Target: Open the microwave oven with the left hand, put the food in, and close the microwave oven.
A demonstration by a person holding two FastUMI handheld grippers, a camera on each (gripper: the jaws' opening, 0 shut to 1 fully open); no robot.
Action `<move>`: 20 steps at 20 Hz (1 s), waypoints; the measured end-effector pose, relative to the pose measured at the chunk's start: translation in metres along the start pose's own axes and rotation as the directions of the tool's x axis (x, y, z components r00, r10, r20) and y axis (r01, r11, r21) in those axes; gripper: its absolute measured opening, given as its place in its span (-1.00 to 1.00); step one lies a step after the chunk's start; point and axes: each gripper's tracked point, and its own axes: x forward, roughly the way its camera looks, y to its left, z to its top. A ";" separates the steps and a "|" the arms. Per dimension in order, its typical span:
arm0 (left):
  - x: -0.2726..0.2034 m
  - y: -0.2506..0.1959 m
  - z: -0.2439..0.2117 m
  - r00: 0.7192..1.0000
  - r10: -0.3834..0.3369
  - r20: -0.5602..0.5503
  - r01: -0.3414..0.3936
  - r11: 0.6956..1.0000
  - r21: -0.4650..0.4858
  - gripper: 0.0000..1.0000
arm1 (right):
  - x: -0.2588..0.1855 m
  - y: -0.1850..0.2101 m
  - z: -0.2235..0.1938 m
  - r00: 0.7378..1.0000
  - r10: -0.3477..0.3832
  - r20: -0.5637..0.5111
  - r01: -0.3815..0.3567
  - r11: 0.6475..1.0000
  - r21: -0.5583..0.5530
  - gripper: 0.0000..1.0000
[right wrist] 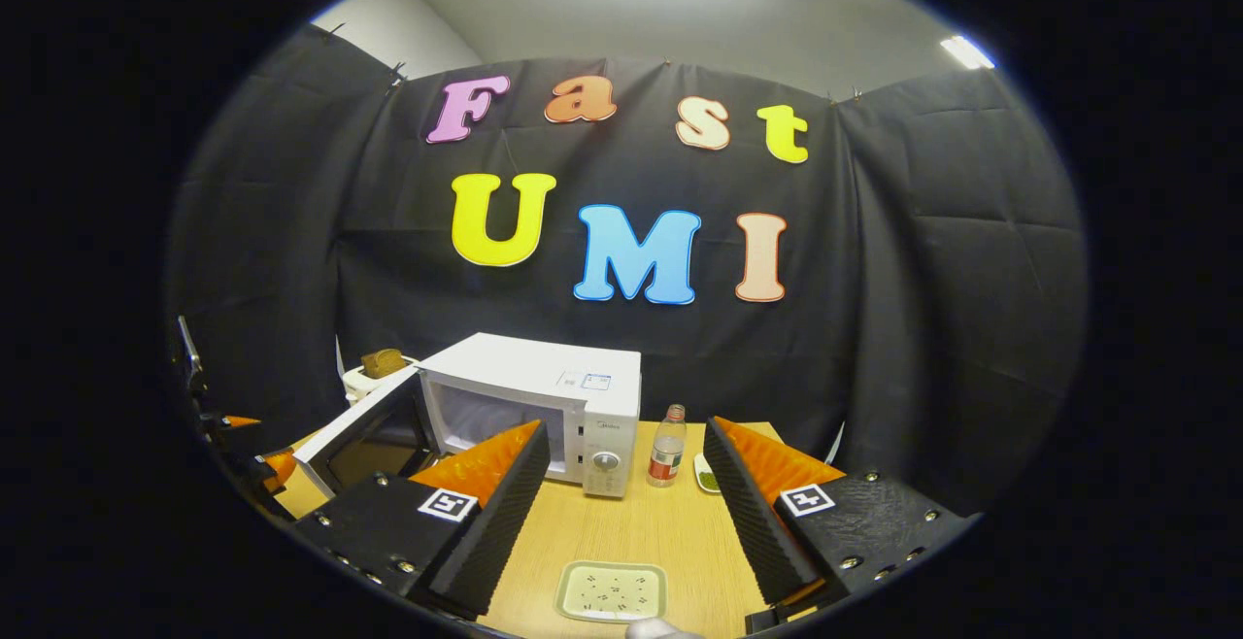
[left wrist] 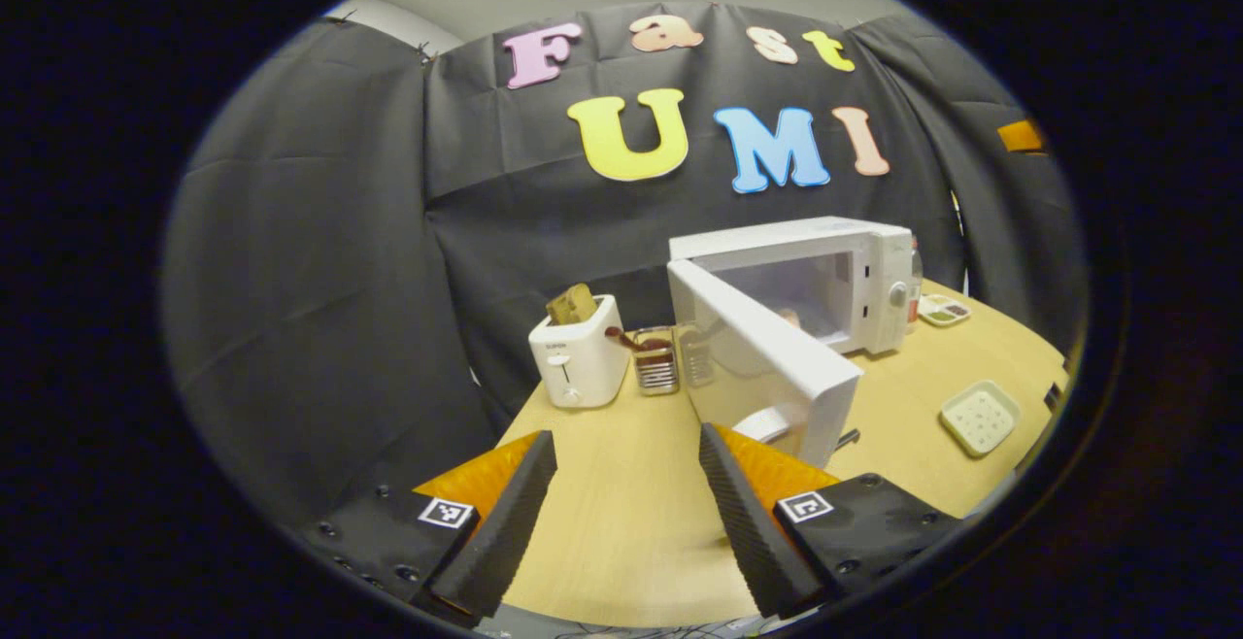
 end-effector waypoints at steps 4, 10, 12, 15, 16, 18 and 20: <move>0.008 -0.007 -0.006 1.000 -0.010 -0.018 0.010 1.000 0.012 0.93 | 0.000 -0.006 -0.002 1.000 -0.010 -0.013 0.010 1.000 0.025 0.95; 0.011 -0.043 0.004 0.998 -0.067 -0.009 0.068 0.997 0.029 0.89 | -0.003 -0.018 -0.013 0.998 -0.019 -0.053 0.022 0.997 0.067 0.94; 0.010 -0.065 0.007 0.995 -0.099 -0.006 0.099 0.995 0.029 0.89 | -0.003 -0.021 -0.019 0.997 -0.018 -0.069 0.024 0.996 0.082 0.94; 0.011 -0.102 0.010 0.987 -0.158 -0.001 0.158 0.987 0.022 0.89 | -0.005 -0.025 -0.024 0.996 -0.013 -0.092 0.023 0.994 0.109 0.95; 0.013 -0.116 0.012 0.984 -0.177 -0.003 0.177 0.984 0.023 0.90 | -0.007 -0.026 -0.025 0.995 -0.012 -0.098 0.023 0.994 0.107 0.95; 0.016 -0.141 0.015 0.977 -0.212 -0.002 0.212 0.977 0.034 0.89 | -0.006 -0.035 -0.028 0.994 -0.023 -0.107 0.033 0.994 0.100 0.94; 0.023 -0.167 0.020 0.969 -0.246 0.000 0.246 0.968 0.051 0.89 | -0.009 -0.041 -0.029 0.993 -0.032 -0.112 0.044 0.993 0.109 0.95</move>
